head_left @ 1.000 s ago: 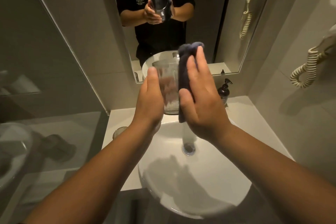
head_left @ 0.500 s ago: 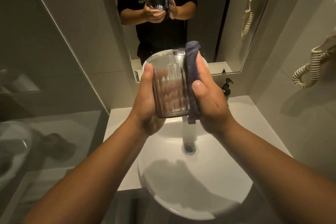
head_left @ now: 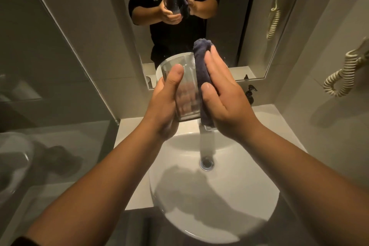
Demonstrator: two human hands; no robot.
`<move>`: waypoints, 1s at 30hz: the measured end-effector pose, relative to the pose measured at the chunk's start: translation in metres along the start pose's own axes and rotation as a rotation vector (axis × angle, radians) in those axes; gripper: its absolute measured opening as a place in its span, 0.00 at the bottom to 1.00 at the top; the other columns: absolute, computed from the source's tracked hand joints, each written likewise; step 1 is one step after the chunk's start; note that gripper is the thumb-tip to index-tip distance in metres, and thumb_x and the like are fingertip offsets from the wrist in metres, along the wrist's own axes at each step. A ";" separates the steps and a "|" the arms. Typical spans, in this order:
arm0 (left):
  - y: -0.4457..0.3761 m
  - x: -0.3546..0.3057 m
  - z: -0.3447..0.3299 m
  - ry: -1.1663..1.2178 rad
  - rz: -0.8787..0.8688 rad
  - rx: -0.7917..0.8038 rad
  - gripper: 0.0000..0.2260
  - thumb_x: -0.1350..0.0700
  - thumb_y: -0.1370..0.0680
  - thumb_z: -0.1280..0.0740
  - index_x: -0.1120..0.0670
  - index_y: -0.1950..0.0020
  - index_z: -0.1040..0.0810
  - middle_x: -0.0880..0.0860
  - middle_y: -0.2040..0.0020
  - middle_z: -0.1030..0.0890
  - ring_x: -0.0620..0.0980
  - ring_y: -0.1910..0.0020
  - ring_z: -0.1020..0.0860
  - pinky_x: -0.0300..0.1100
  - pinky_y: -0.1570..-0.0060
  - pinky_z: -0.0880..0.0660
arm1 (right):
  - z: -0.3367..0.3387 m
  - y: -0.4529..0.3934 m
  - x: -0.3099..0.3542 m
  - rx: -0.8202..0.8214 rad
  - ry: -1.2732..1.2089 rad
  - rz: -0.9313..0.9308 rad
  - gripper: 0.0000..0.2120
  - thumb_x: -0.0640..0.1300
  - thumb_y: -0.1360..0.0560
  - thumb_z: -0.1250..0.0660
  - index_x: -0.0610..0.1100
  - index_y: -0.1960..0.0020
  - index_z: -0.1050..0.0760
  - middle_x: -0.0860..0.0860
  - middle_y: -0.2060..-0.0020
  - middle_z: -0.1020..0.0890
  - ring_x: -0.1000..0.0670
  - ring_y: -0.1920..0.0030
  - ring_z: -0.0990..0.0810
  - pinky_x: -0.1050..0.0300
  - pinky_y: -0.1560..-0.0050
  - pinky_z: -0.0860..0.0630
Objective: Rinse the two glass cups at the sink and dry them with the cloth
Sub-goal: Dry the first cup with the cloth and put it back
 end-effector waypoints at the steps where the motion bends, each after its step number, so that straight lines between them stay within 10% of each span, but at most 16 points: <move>1: -0.001 0.000 -0.001 0.013 0.005 0.002 0.33 0.38 0.23 0.38 0.57 0.24 0.32 0.63 0.32 0.22 0.62 0.37 0.20 0.62 0.40 0.22 | 0.003 -0.001 -0.002 0.003 -0.054 -0.017 0.27 0.41 0.20 0.48 0.41 0.22 0.47 0.45 0.22 0.45 0.54 0.23 0.48 0.62 0.25 0.46; 9: -0.004 0.008 0.004 0.063 0.028 0.002 0.35 0.35 0.22 0.41 0.59 0.25 0.30 0.65 0.32 0.22 0.63 0.36 0.20 0.59 0.40 0.22 | 0.009 0.006 -0.009 0.034 -0.060 -0.073 0.26 0.33 0.21 0.45 0.42 0.23 0.40 0.47 0.25 0.36 0.52 0.25 0.39 0.52 0.26 0.39; 19: -0.007 0.010 0.014 0.119 0.019 -0.027 0.38 0.30 0.24 0.40 0.57 0.25 0.29 0.63 0.32 0.21 0.62 0.35 0.21 0.62 0.34 0.25 | 0.004 0.026 -0.005 0.030 0.044 -0.031 0.29 0.34 0.26 0.41 0.42 0.26 0.37 0.47 0.28 0.32 0.65 0.31 0.44 0.78 0.34 0.48; 30: -0.013 0.023 0.020 0.271 0.074 -0.106 0.39 0.29 0.25 0.39 0.56 0.24 0.30 0.63 0.32 0.22 0.61 0.36 0.20 0.61 0.34 0.25 | -0.001 0.036 0.001 -0.029 0.072 -0.051 0.29 0.31 0.26 0.38 0.42 0.26 0.35 0.47 0.28 0.31 0.61 0.32 0.38 0.79 0.35 0.45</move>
Point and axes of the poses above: each hand's wrist, its own y-axis away from the middle knuckle, its own z-axis out of the back of the hand, x = y × z, the point moved 8 cm from there along -y, towards the middle knuckle
